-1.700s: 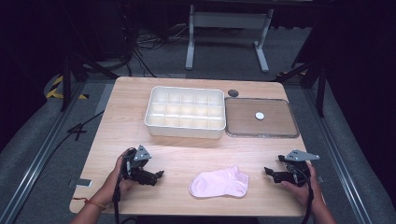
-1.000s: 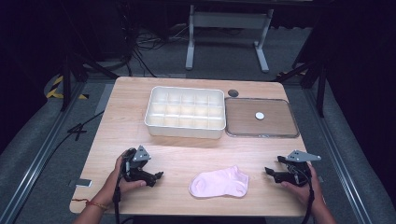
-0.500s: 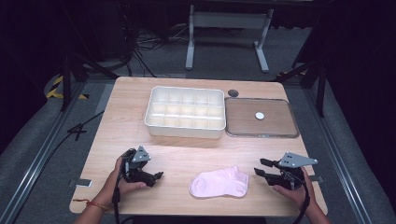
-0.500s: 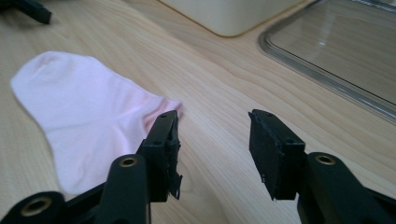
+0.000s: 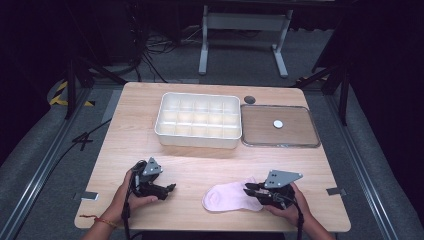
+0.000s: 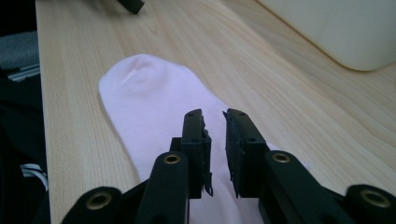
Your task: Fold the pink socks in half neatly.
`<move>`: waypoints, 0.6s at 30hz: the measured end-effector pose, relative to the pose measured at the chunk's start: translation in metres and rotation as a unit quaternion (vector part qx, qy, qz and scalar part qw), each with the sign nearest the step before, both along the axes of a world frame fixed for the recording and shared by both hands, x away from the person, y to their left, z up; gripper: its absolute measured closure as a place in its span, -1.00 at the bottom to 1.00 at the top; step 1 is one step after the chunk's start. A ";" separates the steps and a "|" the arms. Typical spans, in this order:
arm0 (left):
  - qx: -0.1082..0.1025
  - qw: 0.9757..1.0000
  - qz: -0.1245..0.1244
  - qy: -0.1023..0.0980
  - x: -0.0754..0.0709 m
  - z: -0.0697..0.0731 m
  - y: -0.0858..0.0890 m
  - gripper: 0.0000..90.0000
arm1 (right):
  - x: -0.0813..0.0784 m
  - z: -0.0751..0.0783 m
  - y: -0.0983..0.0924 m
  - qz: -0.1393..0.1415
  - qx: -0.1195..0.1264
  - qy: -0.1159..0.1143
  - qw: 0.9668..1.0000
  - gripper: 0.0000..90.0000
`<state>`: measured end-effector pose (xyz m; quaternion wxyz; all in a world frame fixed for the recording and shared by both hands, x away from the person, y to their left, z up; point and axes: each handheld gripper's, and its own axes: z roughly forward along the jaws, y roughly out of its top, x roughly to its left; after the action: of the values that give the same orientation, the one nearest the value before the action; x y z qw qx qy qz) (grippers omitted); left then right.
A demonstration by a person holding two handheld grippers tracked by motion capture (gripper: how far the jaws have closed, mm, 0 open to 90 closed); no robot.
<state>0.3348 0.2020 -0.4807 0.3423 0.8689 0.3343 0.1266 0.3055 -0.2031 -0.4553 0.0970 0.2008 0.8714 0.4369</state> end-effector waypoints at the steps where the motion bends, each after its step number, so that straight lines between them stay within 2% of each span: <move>1: 0.001 1.000 -0.007 -0.002 0.001 0.000 0.000 -0.60 | -0.001 -0.002 0.006 0.008 -0.003 0.003 1.000 0.78; 2: 0.001 1.000 -0.007 -0.002 0.001 0.000 0.000 -0.57 | -0.001 -0.003 0.011 0.015 -0.004 0.005 1.000 0.80; 3: -0.015 1.000 -0.002 0.005 0.000 0.000 -0.002 -0.54 | -0.002 -0.004 0.014 0.019 -0.008 0.006 1.000 0.82; 4: -0.028 0.999 -0.009 0.016 0.001 0.002 -0.005 -0.49 | -0.002 -0.005 0.019 0.027 -0.011 0.006 1.000 0.83; 6: -0.033 0.999 -0.012 0.016 0.001 0.003 -0.008 -0.47 | -0.003 -0.006 0.023 0.032 -0.012 0.009 0.999 0.84; 8: -0.057 0.998 -0.022 0.022 -0.002 0.007 -0.021 -0.43 | -0.003 -0.009 0.031 0.043 -0.020 0.010 0.999 0.88; 11: -0.077 0.996 -0.038 0.025 -0.006 0.011 -0.041 -0.39 | -0.005 -0.014 0.036 0.053 -0.031 0.013 0.998 0.90; 13: -0.077 0.996 -0.049 0.022 -0.009 0.014 -0.056 -0.37 | -0.006 -0.017 0.037 0.054 -0.040 0.013 0.998 0.90; 14: -0.087 0.995 -0.052 0.024 -0.011 0.014 -0.063 -0.36 | -0.006 -0.019 0.037 0.054 -0.043 0.016 0.998 0.91; 15: -0.087 0.994 -0.060 0.027 -0.012 0.015 -0.067 -0.36 | -0.006 -0.020 0.038 0.054 -0.046 0.020 0.997 0.91; 18: -0.088 0.993 -0.072 0.026 -0.016 0.013 -0.086 -0.34 | -0.007 -0.023 0.038 0.056 -0.045 0.013 0.997 0.92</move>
<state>0.3191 0.1159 -0.4675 0.4166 0.8603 0.2897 0.0494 0.2987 -0.1653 -0.4779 0.0697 0.1532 0.9012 0.3993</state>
